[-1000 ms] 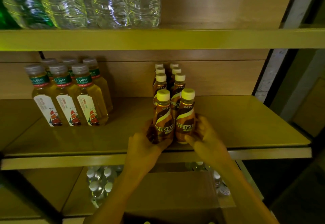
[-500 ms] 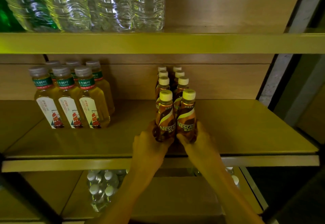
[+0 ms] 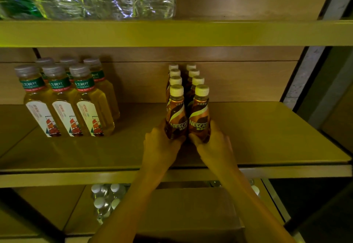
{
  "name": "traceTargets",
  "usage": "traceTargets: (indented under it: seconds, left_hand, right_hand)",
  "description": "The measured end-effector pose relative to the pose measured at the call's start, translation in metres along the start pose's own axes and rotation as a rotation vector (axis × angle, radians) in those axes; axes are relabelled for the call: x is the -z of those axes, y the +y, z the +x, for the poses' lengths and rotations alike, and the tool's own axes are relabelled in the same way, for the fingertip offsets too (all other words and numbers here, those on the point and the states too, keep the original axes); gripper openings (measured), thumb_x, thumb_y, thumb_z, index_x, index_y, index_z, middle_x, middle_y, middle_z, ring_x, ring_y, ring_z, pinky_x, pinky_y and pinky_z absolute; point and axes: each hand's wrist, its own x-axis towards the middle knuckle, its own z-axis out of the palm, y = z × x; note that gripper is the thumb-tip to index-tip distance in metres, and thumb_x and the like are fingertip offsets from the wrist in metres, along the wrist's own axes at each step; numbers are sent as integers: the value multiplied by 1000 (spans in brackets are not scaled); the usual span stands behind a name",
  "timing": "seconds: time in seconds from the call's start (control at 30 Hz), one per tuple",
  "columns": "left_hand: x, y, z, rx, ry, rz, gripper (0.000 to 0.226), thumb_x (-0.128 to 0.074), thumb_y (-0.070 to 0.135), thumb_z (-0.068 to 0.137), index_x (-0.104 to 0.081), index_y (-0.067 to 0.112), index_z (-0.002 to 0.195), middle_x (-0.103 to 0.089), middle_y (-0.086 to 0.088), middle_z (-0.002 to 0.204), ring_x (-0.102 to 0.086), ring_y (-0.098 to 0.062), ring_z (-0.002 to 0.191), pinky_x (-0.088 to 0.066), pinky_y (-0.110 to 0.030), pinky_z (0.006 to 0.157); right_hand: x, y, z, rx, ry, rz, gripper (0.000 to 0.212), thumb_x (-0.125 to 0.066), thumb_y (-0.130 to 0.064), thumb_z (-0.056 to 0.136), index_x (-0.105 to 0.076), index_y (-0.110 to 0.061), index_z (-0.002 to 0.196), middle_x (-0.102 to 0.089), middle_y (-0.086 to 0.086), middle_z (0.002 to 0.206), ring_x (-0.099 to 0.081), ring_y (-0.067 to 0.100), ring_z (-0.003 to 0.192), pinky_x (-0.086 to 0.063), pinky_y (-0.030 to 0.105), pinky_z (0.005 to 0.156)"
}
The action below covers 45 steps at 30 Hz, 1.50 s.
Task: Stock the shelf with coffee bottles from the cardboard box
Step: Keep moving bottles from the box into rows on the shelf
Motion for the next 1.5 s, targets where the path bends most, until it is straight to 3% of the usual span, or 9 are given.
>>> traceTargets:
  seconds: [0.17, 0.23, 0.33, 0.43, 0.53, 0.73, 0.97, 1.27, 1.5]
  left_hand:
    - [4, 5, -1, -19, -4, 77, 47, -78, 35, 81, -60, 24, 122, -72, 9, 101, -68, -15, 92, -47, -18, 61]
    - [8, 9, -5, -34, -20, 180, 46, -74, 42, 83, -58, 25, 122, -70, 8, 96, -68, -16, 89, -43, -17, 57]
    - [17, 15, -17, -63, -18, 373, 43, -62, 59, 87, -54, 30, 118, -63, 9, 90, -67, -19, 90, -50, -28, 62]
    - [29, 14, -35, -117, -26, 530, 51, -47, 70, 88, -50, 34, 125, -61, 3, 123, -58, -29, 121, -55, -45, 84]
    - [41, 9, -59, -122, -64, 635, 63, -42, 71, 88, -40, 38, 142, -44, 4, 151, -33, -29, 145, -47, -54, 102]
    - [47, -10, -120, -247, -10, 607, 66, -36, 71, 85, -61, 29, 128, -56, 0, 143, -42, -27, 140, -51, -53, 98]
    - [24, -51, -183, -237, -100, 585, 67, -38, 67, 87, -61, 23, 132, -58, 2, 140, -49, -20, 135, -47, -40, 103]
    - [-22, -126, -217, -80, -341, 696, 56, -43, 62, 91, -59, 25, 131, -55, 4, 142, -43, -20, 139, -46, -40, 102]
    - [-56, -185, -232, 132, -547, 735, 55, -38, 60, 93, -52, 29, 137, -50, 10, 143, -40, -16, 138, -46, -34, 102]
  right_hand:
    - [3, -3, -1, -2, -23, -34, 61, -71, -42, 87, -43, -24, 139, -62, -2, 128, -58, 24, 120, -53, 44, 95]
    - [8, -5, -4, -5, -56, -131, 68, -64, -50, 90, -35, -25, 145, -59, 0, 134, -55, 26, 124, -51, 46, 98]
    - [22, -5, -16, 34, -79, -366, 71, -48, -61, 94, -27, -25, 151, -50, 4, 143, -48, 29, 132, -46, 48, 103]
    - [38, -5, -41, 169, -2, -526, 65, -39, -64, 95, -40, -25, 148, -49, 2, 148, -43, 24, 138, -43, 44, 107]
    - [50, -3, -67, 232, 9, -605, 64, -37, -65, 95, -46, -25, 144, -51, 1, 147, -43, 24, 139, -40, 42, 108]
    - [58, 9, -124, 246, -36, -640, 77, -19, -73, 90, -47, -27, 145, -47, 0, 152, -37, 23, 145, -34, 46, 116]
    - [43, 45, -176, 151, -165, -678, 69, -22, -71, 94, -39, -31, 148, -38, -6, 157, -28, 18, 149, -27, 42, 120]
    - [-5, 124, -211, -60, -399, -674, 59, -29, -64, 98, -40, -30, 145, -39, -4, 156, -29, 20, 148, -24, 41, 119]
    - [-44, 180, -226, -220, -555, -640, 57, -33, -62, 97, -45, -29, 142, -50, -7, 146, -41, 18, 139, -37, 38, 113]
